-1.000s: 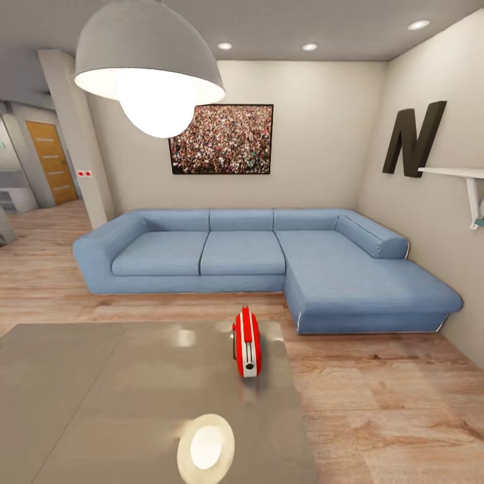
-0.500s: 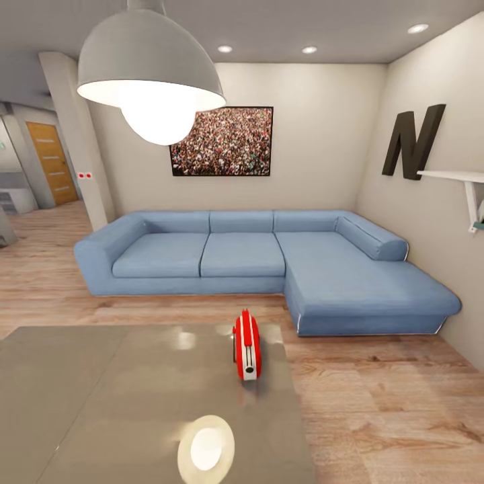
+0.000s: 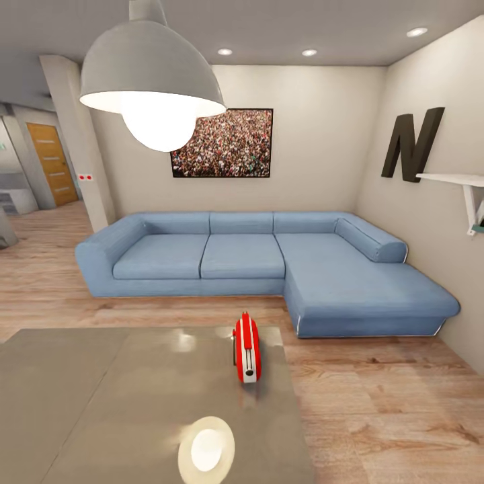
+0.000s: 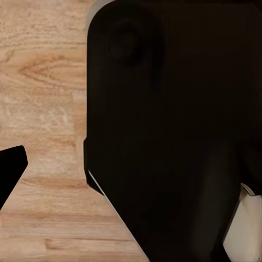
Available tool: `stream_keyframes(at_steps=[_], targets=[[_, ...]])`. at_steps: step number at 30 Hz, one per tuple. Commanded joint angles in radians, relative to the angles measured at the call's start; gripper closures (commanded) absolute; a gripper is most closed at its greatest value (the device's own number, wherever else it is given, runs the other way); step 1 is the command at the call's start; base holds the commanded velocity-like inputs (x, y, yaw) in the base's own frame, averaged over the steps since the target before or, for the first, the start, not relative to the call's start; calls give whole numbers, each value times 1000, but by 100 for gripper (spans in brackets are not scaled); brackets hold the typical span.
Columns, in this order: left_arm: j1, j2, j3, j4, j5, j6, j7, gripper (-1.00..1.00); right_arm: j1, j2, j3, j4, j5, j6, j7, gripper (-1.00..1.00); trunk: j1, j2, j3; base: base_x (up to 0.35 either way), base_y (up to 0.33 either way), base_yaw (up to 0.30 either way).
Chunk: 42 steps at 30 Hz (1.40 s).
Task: Turn on the radio receiver that's on the table in the living room.
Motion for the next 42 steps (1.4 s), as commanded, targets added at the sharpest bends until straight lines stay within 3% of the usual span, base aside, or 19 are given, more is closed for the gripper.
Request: stream_keyframes(at_steps=[1,42], targets=[[0,0,0,0,0,0,0,-100,0,0,0,0,-2,0,0,-100,-4,7,3,0,0,0],[0,0,0,0,0,0,2,-100,0,0,1,0,1,0,0,-100,-161,294,71,0,0,0]])
